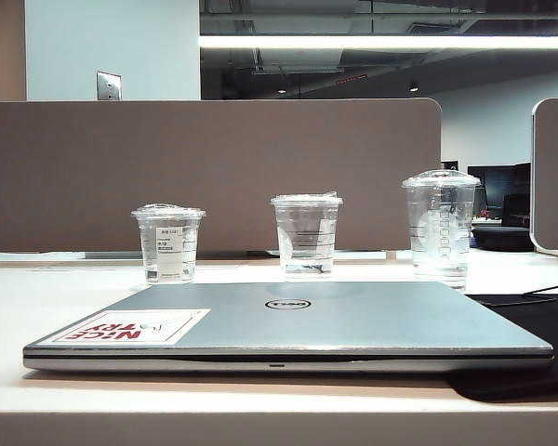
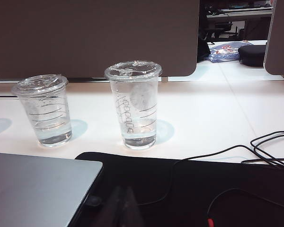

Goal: Pick up the coffee cup on the middle and place it on the left side of the laptop.

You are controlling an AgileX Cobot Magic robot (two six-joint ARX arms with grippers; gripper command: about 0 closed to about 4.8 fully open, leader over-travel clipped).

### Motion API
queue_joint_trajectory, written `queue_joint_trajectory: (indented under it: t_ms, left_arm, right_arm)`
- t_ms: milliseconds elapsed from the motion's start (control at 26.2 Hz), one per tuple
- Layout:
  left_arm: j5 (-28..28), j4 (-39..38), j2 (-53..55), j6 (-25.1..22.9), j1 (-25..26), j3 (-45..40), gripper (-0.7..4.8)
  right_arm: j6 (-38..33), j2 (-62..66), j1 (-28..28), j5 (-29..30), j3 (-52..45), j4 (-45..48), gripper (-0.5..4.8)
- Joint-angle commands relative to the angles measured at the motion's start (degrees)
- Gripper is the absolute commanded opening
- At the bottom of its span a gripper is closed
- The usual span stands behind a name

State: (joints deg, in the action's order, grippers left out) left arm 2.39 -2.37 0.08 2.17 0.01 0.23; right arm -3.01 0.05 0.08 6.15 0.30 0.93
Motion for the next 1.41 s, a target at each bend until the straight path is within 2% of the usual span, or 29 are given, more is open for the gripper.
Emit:
queue_joint_trajectory:
  t_ms: [38,573,650,726,994,1223,1414]
  left_arm:
    - [0.0,0.7,0.0,-0.2,0.1,0.2,-0.05]
    - [0.3,1.0,0.0,0.0,0.1,0.2,-0.05]
    - [2.8,2.7,0.0,0.9,0.1,0.2,-0.05]
    - [7.8,5.6,0.0,5.2,0.1,0.2,-0.05]
    - [20.5,12.3,0.1,10.1,0.0,0.2,-0.06]
    - [24.0,12.7,0.3,11.8,-0.6,0.2,-0.06]
    - [24.2,12.8,0.3,10.1,-5.8,1.1,-0.06]
  right_arm:
    - [0.0,-0.1,0.0,0.0,-0.2,0.8,-0.05]
    - [0.0,0.6,1.1,0.0,-0.2,0.6,-0.05]
    - [0.0,0.9,2.3,0.0,-0.2,0.6,-0.05]
    - [0.0,2.3,4.2,0.0,-0.2,0.6,-0.05]
    - [0.0,9.1,10.9,0.0,-0.2,0.6,-0.05]
    - [0.0,10.8,16.1,0.0,-0.2,0.6,-0.05]
    - [0.0,10.8,17.9,0.0,-0.2,0.6,-0.05]
